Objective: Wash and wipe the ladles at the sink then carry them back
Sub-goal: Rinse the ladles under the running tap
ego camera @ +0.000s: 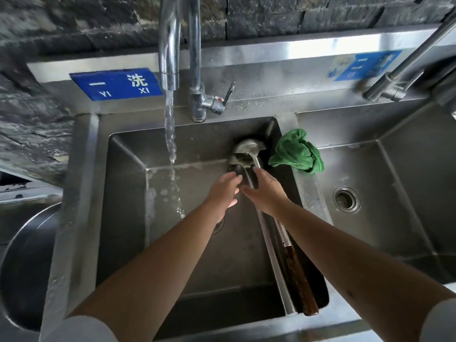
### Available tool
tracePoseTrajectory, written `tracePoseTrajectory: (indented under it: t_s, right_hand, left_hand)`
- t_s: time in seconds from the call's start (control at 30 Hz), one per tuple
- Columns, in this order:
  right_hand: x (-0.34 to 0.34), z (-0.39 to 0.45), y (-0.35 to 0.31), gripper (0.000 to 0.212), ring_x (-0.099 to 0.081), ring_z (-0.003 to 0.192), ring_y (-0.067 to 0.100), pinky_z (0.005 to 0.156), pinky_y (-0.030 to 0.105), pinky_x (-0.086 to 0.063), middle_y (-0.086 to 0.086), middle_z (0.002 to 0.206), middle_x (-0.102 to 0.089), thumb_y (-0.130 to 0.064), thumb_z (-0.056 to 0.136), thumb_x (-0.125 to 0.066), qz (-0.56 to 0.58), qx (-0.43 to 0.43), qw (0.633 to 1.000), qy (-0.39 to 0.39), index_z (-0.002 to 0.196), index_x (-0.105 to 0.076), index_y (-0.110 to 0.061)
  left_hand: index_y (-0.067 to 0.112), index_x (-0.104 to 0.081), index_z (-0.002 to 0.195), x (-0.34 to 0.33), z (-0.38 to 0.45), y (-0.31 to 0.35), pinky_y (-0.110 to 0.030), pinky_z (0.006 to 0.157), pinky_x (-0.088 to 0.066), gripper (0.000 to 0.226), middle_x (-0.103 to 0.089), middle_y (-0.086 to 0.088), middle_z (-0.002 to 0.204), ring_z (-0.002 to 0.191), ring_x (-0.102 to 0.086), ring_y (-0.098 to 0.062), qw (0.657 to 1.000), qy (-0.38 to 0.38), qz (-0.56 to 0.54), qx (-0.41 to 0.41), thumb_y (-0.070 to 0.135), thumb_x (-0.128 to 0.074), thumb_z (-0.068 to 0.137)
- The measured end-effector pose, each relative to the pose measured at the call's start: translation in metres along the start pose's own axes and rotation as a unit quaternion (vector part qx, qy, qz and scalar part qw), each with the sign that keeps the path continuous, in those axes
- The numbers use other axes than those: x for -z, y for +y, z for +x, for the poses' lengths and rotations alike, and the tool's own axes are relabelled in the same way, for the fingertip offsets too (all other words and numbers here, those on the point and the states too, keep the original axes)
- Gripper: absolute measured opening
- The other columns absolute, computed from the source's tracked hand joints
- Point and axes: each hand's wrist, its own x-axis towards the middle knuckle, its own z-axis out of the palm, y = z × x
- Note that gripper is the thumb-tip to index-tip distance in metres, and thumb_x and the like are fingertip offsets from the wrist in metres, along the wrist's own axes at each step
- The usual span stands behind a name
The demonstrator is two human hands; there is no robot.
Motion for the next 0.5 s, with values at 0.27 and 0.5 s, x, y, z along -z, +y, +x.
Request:
tracePoseTrajectory:
  t_s: [0.27, 0.5]
  right_hand:
    - [0.008, 0.053, -0.071, 0.074, -0.047, 0.133, 0.029, 0.102, 0.034, -0.040, 0.011, 0.147, -0.048, -0.039, 0.089, -0.063, -0.006, 0.027, 1.000, -0.003, 0.151, -0.032, -0.015]
    - [0.044, 0.099, -0.129, 0.064, -0.060, 0.099, 0.024, 0.078, 0.035, -0.051, 0.006, 0.120, -0.058, -0.029, 0.087, -0.069, 0.138, 0.026, 0.989, 0.044, 0.140, -0.037, -0.015]
  left_hand:
    - [0.022, -0.048, 0.138, 0.041, 0.007, 0.074, -0.036, 0.091, -0.045, 0.039, -0.056, 0.004, 0.120, 0.109, -0.056, -0.017, 0.996, 0.048, -0.011, -0.073, 0.030, -0.051, 0.099]
    - [0.005, -0.051, 0.131, 0.064, 0.018, 0.156, -0.025, 0.079, -0.046, 0.031, -0.053, 0.006, 0.095, 0.101, -0.051, -0.017, 0.985, 0.074, 0.033, -0.151, 0.011, -0.049, 0.100]
